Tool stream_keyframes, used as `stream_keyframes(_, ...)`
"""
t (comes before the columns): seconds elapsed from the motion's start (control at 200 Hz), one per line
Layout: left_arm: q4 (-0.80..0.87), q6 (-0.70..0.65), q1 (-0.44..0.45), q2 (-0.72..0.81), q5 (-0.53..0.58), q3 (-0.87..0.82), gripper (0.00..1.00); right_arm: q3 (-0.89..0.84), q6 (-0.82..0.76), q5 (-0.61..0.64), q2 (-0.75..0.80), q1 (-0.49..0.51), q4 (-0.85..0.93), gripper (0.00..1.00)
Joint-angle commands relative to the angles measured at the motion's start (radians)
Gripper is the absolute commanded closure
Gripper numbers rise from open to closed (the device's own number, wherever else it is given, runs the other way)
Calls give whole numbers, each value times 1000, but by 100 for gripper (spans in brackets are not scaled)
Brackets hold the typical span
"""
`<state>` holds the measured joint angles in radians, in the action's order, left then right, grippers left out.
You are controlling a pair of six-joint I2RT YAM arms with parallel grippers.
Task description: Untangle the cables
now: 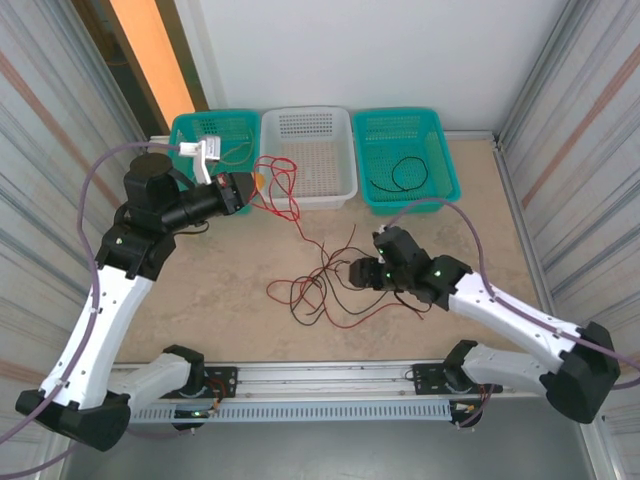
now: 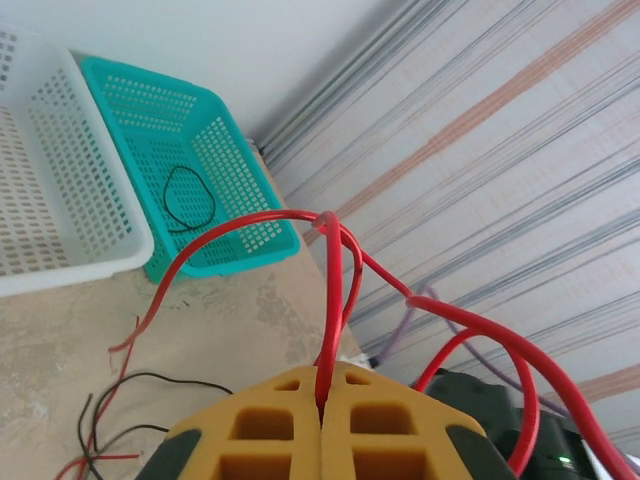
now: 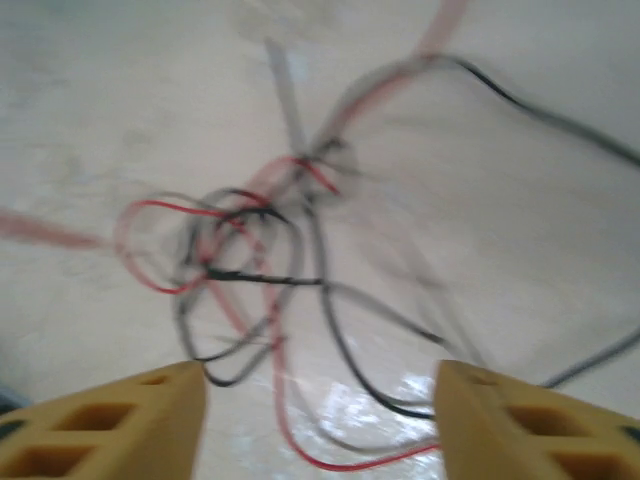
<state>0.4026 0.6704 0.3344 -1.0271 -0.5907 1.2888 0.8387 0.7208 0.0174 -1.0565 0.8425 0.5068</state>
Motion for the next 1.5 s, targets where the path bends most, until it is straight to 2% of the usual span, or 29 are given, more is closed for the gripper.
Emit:
stream_keyframes(0.0,-71,47,-5,-2,-61,-26,100,138,-133,84,63,99,-52,26)
stream_keyframes(0.065,-92,67,-4,-6,-67,-40,100,176,-162,33,42,128,-124,19)
stream_keyframes(0.175,-112,85,4,-8,-73,-50,100,238,-202,18,-27,166,-199,17)
stream_keyframes(0.316,-114,89,18,-14,-80,-47,100,313,-228,29,-147,163,-237,23)
stream_keyframes(0.386,-109,87,19,-15,-82,-43,100,331,-231,11,-193,152,-263,30)
stream_keyframes(0.411,-107,86,20,-14,-82,-42,100,334,-229,10,-206,150,-272,38)
stream_keyframes(0.456,-97,78,20,-13,-77,-36,100,336,-224,11,-222,143,-278,69)
stream_keyframes(0.521,-53,46,18,-7,-36,-16,100,317,-199,58,-227,136,-261,100)
stream_keyframes(0.631,24,-24,4,6,29,44,100,195,-100,86,-199,77,-222,100)
stream_keyframes(0.727,78,-68,-33,16,71,109,100,71,-15,62,-158,3,-161,100)
stream_keyframes(0.827,148,-126,-71,18,161,187,100,-46,44,53,-109,-81,-83,100)
stream_keyframes(0.922,199,-172,-88,14,262,243,100,-135,83,-6,-63,-196,-36,100)
stream_keyframes(1.017,219,-212,-92,6,310,274,100,-165,82,-15,1,-266,-2,100)
stream_keyframes(1.162,307,-312,-92,-11,428,318,100,-108,47,2,45,-337,91,100)
stream_keyframes(1.233,291,-366,-92,-5,429,301,100,-88,14,-23,95,-339,77,100)
stream_keyframes(1.318,211,-390,-87,-9,303,243,100,-58,-7,-41,169,-319,59,100)
stream_keyframes(1.368,158,-373,-67,-27,271,219,100,-34,-15,-43,206,-302,49,100)
stream_keyframes(1.498,52,-347,3,-139,306,236,100,30,-36,-54,261,-233,16,100)
